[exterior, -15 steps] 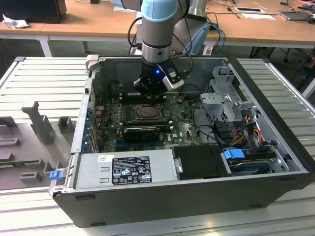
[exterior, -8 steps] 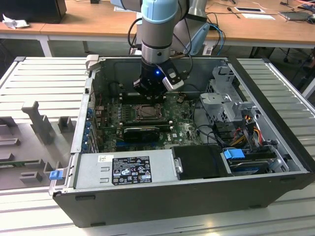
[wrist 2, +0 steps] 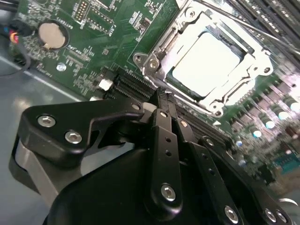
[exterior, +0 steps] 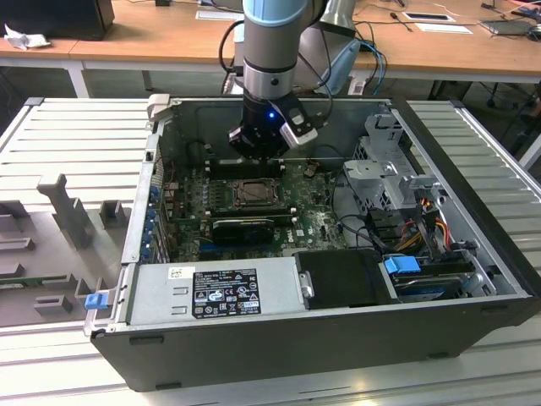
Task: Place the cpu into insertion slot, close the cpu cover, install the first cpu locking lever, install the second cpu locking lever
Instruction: 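Install the first cpu locking lever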
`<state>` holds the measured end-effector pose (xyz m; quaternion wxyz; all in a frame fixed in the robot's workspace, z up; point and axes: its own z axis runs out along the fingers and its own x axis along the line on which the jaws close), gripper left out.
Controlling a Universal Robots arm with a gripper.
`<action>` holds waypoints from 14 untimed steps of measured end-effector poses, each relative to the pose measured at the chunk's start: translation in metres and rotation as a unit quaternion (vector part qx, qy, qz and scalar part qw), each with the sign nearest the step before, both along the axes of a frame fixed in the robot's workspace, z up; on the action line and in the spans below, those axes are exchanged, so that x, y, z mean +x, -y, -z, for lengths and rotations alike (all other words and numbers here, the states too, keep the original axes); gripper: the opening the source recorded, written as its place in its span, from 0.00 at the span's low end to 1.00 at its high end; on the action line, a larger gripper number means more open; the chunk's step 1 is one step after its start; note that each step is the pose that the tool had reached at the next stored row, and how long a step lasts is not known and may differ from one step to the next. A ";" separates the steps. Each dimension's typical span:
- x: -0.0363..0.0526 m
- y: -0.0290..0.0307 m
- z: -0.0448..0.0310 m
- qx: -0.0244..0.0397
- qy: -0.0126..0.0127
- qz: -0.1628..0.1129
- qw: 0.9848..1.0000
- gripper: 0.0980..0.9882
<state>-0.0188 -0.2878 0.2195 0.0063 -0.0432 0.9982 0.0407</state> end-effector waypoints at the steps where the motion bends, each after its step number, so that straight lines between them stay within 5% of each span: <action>1: 0.0000 0.0002 0.0000 0.000 0.000 0.000 1.000 0.01; 14: 0.0000 0.0075 0.0000 0.000 0.000 0.000 1.000 0.01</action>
